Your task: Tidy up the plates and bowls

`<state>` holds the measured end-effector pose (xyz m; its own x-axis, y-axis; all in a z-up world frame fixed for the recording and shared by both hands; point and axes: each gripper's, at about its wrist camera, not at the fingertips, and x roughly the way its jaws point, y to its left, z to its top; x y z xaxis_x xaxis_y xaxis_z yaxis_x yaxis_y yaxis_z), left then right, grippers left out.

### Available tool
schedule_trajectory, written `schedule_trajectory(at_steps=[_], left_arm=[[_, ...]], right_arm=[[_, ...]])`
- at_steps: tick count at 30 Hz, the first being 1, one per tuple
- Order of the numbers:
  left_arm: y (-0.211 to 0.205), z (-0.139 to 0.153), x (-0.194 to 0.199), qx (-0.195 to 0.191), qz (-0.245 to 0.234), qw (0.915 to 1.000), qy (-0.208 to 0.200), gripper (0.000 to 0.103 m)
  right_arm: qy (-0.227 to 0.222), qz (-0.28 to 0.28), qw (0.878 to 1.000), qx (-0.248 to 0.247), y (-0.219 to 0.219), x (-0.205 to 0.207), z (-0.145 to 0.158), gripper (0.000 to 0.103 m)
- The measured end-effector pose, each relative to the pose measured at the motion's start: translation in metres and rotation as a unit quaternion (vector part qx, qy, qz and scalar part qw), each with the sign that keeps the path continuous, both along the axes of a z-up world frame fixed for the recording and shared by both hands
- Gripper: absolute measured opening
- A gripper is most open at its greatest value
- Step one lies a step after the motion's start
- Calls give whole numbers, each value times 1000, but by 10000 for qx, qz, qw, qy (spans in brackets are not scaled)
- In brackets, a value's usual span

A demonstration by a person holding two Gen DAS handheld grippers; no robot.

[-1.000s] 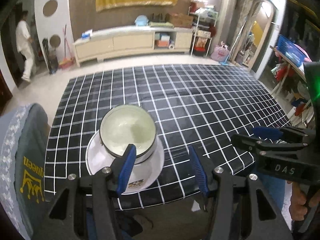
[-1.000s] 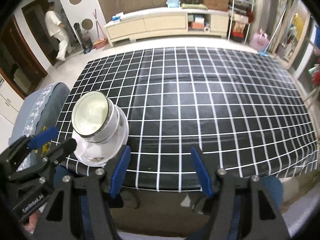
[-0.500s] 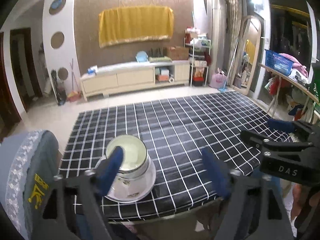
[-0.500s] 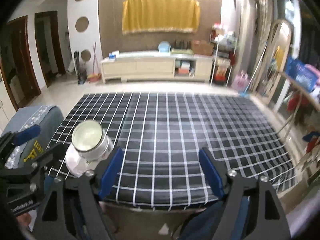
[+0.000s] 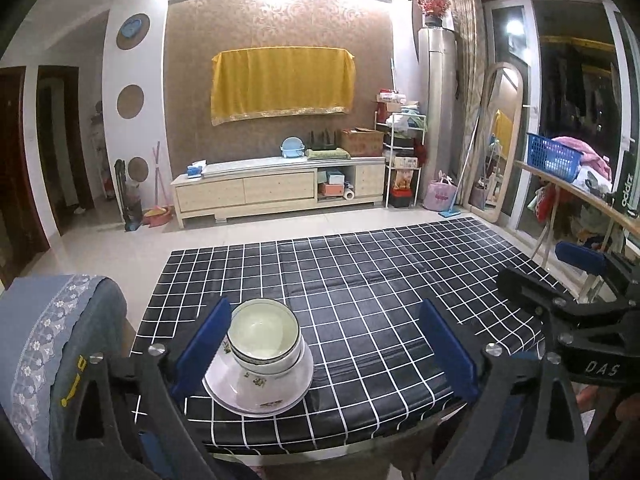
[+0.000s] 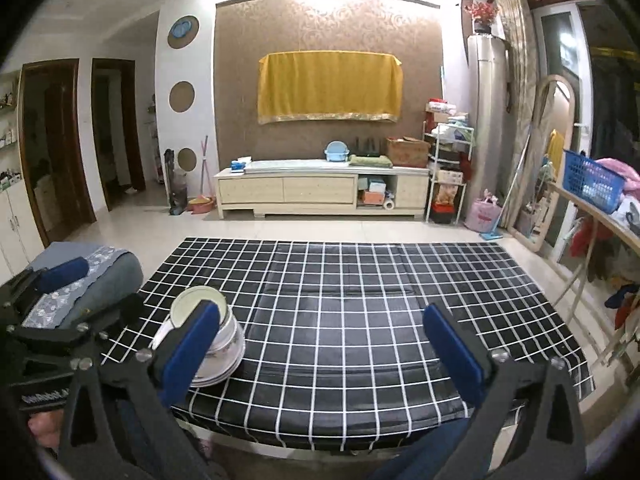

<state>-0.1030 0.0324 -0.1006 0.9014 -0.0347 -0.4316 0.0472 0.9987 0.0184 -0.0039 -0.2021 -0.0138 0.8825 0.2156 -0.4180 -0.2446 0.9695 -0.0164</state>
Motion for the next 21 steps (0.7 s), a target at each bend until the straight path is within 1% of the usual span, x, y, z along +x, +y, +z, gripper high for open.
schedule_trajectory(at_steps=[6, 14, 21], left_arm=[[-1, -2, 0, 65, 15, 10000, -28, 96], [-4, -3, -5, 130, 64, 9999, -79, 96], [-6, -3, -6, 143, -30, 9999, -62, 96]], right_arm=[[-108, 5, 9999, -18, 1, -6, 1, 103], [-69, 18, 10000, -17, 0, -12, -1, 103], [-43, -29, 10000, -17, 0, -13, -1, 103]])
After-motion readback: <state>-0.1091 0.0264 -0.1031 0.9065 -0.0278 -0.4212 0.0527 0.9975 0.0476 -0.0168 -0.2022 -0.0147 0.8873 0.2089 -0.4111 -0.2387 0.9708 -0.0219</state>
